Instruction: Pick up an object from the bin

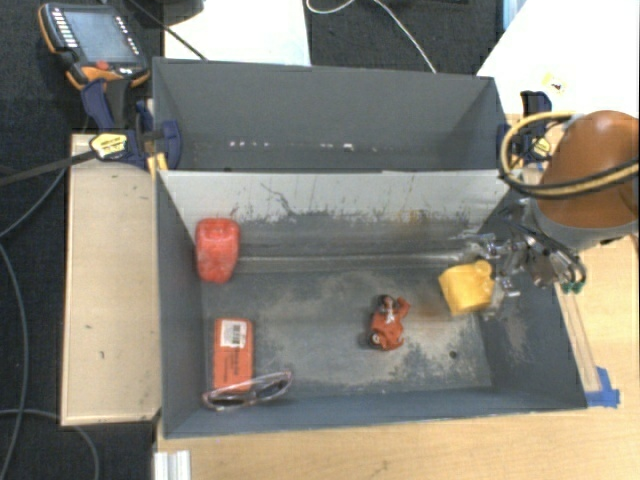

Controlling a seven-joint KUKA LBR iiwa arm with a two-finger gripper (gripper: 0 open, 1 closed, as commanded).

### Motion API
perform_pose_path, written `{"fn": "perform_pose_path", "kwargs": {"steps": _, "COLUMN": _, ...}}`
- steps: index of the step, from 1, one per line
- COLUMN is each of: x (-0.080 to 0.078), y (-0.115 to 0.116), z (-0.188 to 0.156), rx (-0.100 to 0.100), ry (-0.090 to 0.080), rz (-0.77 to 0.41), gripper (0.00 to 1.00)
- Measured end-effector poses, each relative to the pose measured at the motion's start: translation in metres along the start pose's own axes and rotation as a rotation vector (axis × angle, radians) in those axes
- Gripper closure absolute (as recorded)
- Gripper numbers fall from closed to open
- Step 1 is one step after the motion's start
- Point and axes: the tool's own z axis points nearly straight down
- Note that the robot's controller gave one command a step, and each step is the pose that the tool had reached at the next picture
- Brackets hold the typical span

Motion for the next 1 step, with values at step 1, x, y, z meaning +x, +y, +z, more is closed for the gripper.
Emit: {"fn": "perform_pose_path", "kwargs": {"steps": 1, "x": -0.0015, "y": -0.0005, "z": -0.0173, "rx": 0.002, "ry": -0.005, "rz": 0.000, "gripper": 1.00}}
